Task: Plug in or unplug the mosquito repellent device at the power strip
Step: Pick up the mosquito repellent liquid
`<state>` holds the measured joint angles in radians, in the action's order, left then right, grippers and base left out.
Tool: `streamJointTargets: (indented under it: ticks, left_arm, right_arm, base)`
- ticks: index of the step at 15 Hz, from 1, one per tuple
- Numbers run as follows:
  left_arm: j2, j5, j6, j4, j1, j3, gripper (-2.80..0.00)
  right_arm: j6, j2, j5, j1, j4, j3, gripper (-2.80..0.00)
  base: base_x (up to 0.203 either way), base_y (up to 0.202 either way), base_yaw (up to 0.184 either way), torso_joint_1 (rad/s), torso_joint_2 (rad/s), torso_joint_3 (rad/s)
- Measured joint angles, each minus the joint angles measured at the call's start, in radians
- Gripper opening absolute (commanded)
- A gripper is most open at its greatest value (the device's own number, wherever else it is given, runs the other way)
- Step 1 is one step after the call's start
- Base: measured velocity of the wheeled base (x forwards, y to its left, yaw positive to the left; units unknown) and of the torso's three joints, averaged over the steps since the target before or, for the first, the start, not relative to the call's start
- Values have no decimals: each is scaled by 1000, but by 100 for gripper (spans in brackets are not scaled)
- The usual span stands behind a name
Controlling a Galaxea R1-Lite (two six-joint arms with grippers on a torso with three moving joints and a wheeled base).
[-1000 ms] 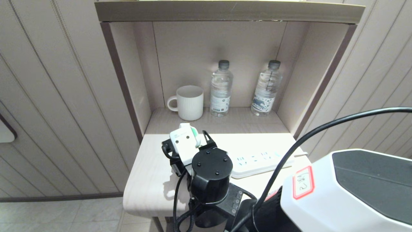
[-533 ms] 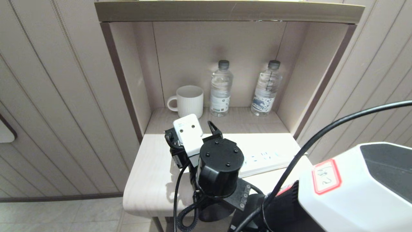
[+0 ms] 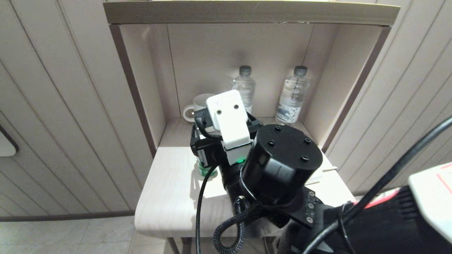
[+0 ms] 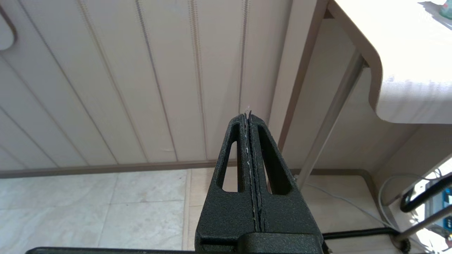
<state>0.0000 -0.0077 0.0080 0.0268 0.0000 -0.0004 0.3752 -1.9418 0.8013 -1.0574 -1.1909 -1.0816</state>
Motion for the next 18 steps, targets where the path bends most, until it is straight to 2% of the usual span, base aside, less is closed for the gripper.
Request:
streamJointTargets:
  ticks: [1,2,6,10,15,18]
  left_arm:
    - [0,0,0,0,0,0,-280]
    - [0,0,-1,1,0,-1,-280]
    - [0,0,0,1,0,-1,-280]
    - [0,0,-1,1,0,-1,-280]
    - [0,0,0,0,0,0,-280]
    - [0,0,0,0,0,0,-280]
  right_arm:
    - [1,18,0,-5,10,-4,0]
    - [1,35,0,-10,16,-8,-280]
    - [2,112,9,-29,75,1,-280]
    - [3,331,30,-39,301,74,-280]
    - [2,610,59,38,566,180,-280]
    - [1,685,68,82,638,184,-280]
  base:
    - [0,0,0,0,0,0]
    - [0,0,0,0,0,0]
    - [0,0,0,0,0,0]
    - [0,0,0,0,0,0]
    - [0,0,0,0,0,0]
    - [0,0,0,0,0,0]
